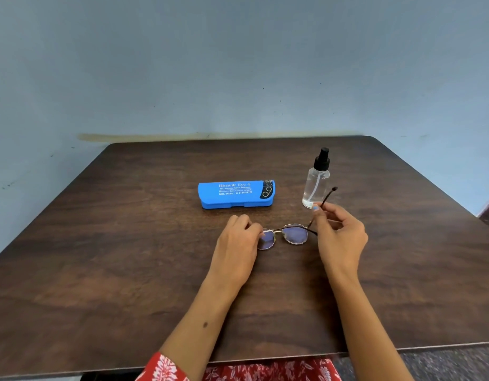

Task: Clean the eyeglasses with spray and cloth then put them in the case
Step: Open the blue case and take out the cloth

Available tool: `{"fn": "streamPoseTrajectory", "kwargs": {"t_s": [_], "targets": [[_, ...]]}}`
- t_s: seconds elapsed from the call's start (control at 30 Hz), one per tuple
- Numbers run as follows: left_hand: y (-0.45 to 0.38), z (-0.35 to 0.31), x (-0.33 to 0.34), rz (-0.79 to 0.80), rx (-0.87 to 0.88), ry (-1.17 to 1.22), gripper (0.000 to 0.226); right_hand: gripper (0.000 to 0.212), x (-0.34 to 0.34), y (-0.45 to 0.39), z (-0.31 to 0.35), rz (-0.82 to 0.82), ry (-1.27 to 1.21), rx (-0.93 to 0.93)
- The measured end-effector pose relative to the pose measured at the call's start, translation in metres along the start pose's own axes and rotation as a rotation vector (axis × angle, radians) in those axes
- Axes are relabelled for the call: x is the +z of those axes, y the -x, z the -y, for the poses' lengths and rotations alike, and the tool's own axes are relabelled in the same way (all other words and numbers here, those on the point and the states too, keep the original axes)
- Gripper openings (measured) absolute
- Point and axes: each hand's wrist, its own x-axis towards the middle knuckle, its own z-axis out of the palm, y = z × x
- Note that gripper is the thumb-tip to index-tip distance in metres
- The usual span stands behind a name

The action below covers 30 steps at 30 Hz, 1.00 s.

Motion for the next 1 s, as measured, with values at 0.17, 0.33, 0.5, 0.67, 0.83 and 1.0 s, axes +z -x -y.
{"fn": "streamPoseTrajectory", "kwargs": {"t_s": [0.17,0.33,0.5,0.67,0.83,1.0], "targets": [[-0.0020,-0.0062,0.0002,0.029,0.056,-0.167,0.033,0.011,-0.0032,-0.0013,0.0016,-0.023,-0.082,0.057],[-0.0010,-0.0065,0.0053,0.028,0.000,-0.129,0.038,0.007,-0.0046,-0.0028,0.0023,-0.025,-0.180,0.156],[0.0003,-0.0091,0.0037,0.001,-0.135,0.078,0.011,0.009,-0.0068,-0.0039,0.0031,-0.037,-0.237,0.232],[0.0012,-0.0104,-0.0004,-0.047,-0.238,0.321,0.008,0.005,-0.0071,-0.0045,0.0011,-0.106,-0.128,0.149],[0.0021,-0.0095,-0.0017,-0.073,-0.250,0.389,0.008,0.004,-0.0079,-0.0025,0.0027,-0.159,-0.061,0.142],[0.0027,-0.0076,-0.0013,-0.074,-0.229,0.389,0.007,0.006,-0.0083,-0.0018,0.0054,-0.170,-0.018,0.153]]}}
